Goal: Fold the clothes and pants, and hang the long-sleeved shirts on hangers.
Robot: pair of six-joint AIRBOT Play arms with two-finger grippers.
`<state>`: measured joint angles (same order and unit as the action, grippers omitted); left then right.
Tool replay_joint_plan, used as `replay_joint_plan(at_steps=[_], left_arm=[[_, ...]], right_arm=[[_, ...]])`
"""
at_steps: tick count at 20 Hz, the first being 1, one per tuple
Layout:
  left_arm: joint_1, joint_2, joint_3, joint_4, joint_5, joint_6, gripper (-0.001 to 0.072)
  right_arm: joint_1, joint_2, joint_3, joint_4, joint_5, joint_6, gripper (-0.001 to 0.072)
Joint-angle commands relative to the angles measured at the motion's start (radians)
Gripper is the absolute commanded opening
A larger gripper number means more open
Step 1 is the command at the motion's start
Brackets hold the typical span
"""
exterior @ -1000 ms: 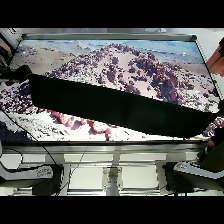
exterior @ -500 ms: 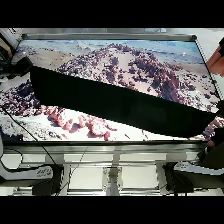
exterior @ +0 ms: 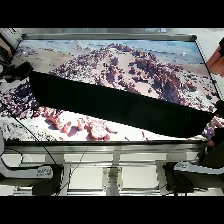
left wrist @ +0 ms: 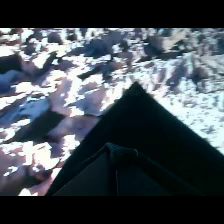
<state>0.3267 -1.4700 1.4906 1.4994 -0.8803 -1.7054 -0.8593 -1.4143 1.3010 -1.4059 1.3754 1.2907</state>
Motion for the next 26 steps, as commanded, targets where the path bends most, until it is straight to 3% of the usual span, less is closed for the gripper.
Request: replay_joint_plan(at_steps=[1, 6, 12, 17, 18, 19, 20, 21, 23, 25, 26], left_arm=[[0.002, -0.004, 0.001, 0.155, -0.023, -0.056, 0.0025], [0.011, -0.057, 0.004, 0.154, 0.0, -0.097, 0.0025], [0.009, -0.133, 0.006, 0.149, 0.092, -0.117, 0.0026], [-0.014, -0.184, 0.006, 0.138, 0.192, -0.116, 0.003], [-0.026, -0.196, 0.006, 0.138, 0.21, -0.115, 0.0072], [-0.042, -0.209, 0.006, 0.139, 0.226, -0.113, 0.0244], [-0.055, -0.218, 0.006, 0.14, 0.238, -0.113, 0.0435], [-0.062, -0.22, 0.006, 0.139, 0.247, -0.113, 0.0455], [-0.065, -0.212, 0.007, 0.14, 0.238, -0.113, 0.0474], [-0.056, -0.182, 0.007, 0.156, 0.194, -0.113, 0.0485], [-0.045, -0.161, 0.007, 0.174, 0.166, -0.113, 0.0484]], right_arm=[[0.0, -0.001, 0.0, 0.006, -0.008, -0.002, 0.0025], [0.043, -0.037, 0.001, 0.053, -0.029, -0.005, 0.0025], [0.141, -0.107, 0.004, 0.047, -0.225, 0.177, 0.0026], [0.184, -0.13, 0.003, 0.056, -0.306, 0.219, 0.0027], [0.192, -0.141, 0.003, 0.066, -0.317, 0.219, 0.0028], [0.201, -0.151, 0.003, 0.078, -0.322, 0.219, 0.0086], [0.212, -0.158, 0.004, 0.086, -0.328, 0.219, 0.0245], [0.222, -0.159, 0.006, 0.09, -0.333, 0.219, 0.0379], [0.226, -0.156, 0.034, 0.09, -0.315, 0.219, 0.0489], [0.225, -0.156, 0.111, 0.067, -0.235, 0.217, 0.0566], [0.225, -0.156, 0.166, 0.042, -0.183, 0.217, 0.0566]])
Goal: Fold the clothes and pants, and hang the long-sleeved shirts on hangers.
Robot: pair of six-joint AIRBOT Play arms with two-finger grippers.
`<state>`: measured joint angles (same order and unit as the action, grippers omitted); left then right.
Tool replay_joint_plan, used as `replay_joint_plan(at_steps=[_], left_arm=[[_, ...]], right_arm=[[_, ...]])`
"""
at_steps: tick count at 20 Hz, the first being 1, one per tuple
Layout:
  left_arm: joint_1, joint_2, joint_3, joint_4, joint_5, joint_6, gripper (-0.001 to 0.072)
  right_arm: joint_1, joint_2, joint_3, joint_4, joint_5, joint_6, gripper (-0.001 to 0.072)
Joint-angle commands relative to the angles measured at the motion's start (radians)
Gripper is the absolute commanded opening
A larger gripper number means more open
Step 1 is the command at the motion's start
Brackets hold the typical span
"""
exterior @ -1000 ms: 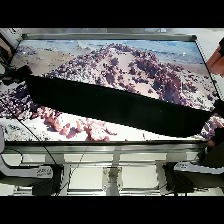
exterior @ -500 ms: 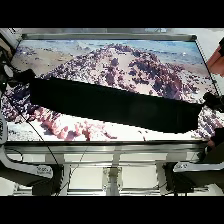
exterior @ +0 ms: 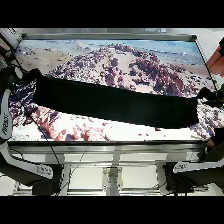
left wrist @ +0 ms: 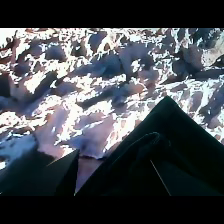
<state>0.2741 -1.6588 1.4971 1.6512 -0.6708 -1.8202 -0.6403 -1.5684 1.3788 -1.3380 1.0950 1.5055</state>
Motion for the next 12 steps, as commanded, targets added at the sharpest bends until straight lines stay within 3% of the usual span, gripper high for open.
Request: replay_joint_plan(at_steps=[1, 6, 7, 9, 12], left_arm=[[0.022, 0.051, 0.0, 0.038, -0.071, 0.002, 0.0485], [0.129, 0.159, 0.0, 0.061, -0.183, 0.011, 0.0512], [0.141, 0.169, 0.0, 0.059, -0.201, 0.055, 0.0511], [0.16, 0.174, 0.0, 0.024, -0.255, 0.223, 0.051], [0.193, 0.14, 0.0, -0.203, -0.349, 0.527, 0.051]], right_arm=[[0.006, -0.002, 0.144, -0.048, 0.147, 0.002, 0.0566], [0.006, 0.022, 0.4, -0.082, 0.309, 0.028, 0.0565], [0.006, 0.028, 0.427, -0.078, 0.336, 0.031, 0.0565], [0.006, 0.039, 0.451, -0.069, 0.424, 0.031, 0.0565], [0.013, 0.041, 0.448, -0.069, 0.586, 0.027, 0.0565]])
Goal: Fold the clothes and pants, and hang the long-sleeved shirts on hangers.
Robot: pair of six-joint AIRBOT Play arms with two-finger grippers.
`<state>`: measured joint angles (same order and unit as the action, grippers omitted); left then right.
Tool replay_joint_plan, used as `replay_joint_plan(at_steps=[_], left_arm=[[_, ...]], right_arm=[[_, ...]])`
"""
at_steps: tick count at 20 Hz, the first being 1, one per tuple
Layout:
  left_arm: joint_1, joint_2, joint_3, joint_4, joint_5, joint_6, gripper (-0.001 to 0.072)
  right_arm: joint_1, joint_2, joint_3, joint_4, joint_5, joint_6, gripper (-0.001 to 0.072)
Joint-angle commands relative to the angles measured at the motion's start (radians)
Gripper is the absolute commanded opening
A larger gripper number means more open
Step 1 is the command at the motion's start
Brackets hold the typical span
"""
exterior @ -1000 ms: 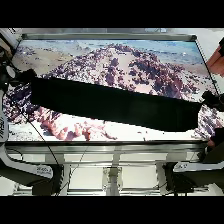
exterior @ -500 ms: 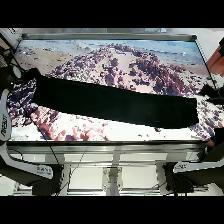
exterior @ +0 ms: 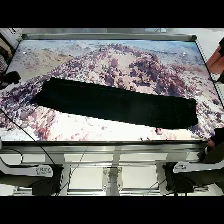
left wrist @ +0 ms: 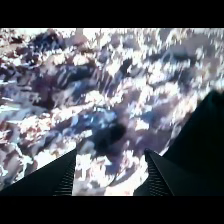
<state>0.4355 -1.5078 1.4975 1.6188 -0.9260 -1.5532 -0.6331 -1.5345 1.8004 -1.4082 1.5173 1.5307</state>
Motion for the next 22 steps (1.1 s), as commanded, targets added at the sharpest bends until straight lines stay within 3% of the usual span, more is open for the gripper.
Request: replay_joint_plan(at_steps=[1, 2, 4, 6, 8, 22], left_arm=[[0.047, -0.034, 0.0, -0.278, -0.129, 0.346, 0.051], [0.061, -0.059, 0.0, -0.367, -0.155, 0.412, 0.051], [0.085, -0.111, 0.0, -0.479, -0.178, 0.458, 0.0513], [0.104, -0.16, 0.0, -0.534, -0.176, 0.462, 0.0618], [0.117, -0.205, 0.0, -0.558, -0.175, 0.472, 0.0651], [0.101, -0.358, 0.0, -0.632, -0.208, 0.521, 0.0651]], right_arm=[[0.012, 0.007, 0.027, 0.008, 0.202, 0.002, 0.0565], [0.022, 0.007, 0.027, 0.019, 0.235, 0.003, 0.0565], [0.06, 0.007, 0.027, 0.025, 0.268, 0.003, 0.0564], [0.111, 0.007, 0.027, 0.024, 0.27, 0.003, 0.0564], [0.166, 0.007, 0.027, 0.023, 0.248, 0.003, 0.0563], [0.241, 0.007, 0.027, -0.006, 0.225, 0.005, 0.0543]])
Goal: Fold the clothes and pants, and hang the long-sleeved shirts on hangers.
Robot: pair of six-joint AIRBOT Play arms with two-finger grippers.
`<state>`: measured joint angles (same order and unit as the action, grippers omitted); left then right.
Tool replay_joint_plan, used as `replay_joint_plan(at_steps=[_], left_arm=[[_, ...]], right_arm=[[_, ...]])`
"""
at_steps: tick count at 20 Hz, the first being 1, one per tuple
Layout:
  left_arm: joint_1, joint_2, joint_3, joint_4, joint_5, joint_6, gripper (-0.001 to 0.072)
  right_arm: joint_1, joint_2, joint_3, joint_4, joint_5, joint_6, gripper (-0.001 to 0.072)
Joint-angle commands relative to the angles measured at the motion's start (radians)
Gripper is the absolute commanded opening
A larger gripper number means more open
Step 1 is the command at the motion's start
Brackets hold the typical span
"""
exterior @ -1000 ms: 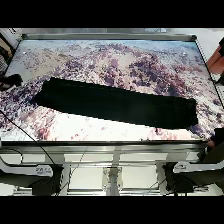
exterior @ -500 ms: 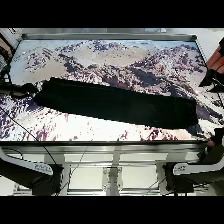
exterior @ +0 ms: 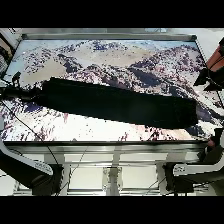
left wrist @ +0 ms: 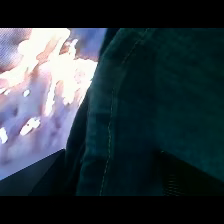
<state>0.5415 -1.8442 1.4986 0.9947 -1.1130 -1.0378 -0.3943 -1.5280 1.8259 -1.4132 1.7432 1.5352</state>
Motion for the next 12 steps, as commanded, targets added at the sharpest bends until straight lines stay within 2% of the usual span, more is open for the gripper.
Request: replay_joint_plan(at_steps=[1, 3, 5, 7, 8, 9, 11, 12], left_arm=[[-0.006, -0.028, -0.001, -0.008, -0.035, 0.005, 0.0632], [-0.006, -0.045, -0.001, -0.008, -0.075, 0.002, 0.0604], [-0.006, -0.053, -0.001, -0.007, -0.113, 0.003, 0.0309], [-0.003, -0.047, -0.001, 0.008, -0.158, 0.003, 0.0104], [0.002, -0.039, -0.001, 0.045, -0.188, 0.003, 0.0029], [0.008, -0.029, -0.001, 0.107, -0.215, -0.024, 0.0028], [0.022, -0.003, -0.001, 0.315, -0.262, -0.154, 0.0028], [0.032, 0.016, -0.001, 0.423, -0.294, -0.192, 0.0028]], right_arm=[[0.002, 0.001, 0.001, -0.001, -0.001, 0.001, 0.0542], [0.002, 0.001, 0.001, -0.001, -0.001, 0.001, 0.0543], [0.002, 0.001, 0.001, 0.0, 0.0, 0.001, 0.0543], [0.002, 0.001, 0.001, 0.0, 0.0, 0.001, 0.0543], [0.002, 0.001, 0.001, 0.0, 0.0, 0.001, 0.0543], [0.002, 0.001, 0.001, 0.0, 0.0, 0.0, 0.0543], [0.002, 0.001, 0.001, 0.002, 0.0, 0.0, 0.0543], [0.002, 0.001, 0.001, 0.005, 0.0, 0.0, 0.0543]])
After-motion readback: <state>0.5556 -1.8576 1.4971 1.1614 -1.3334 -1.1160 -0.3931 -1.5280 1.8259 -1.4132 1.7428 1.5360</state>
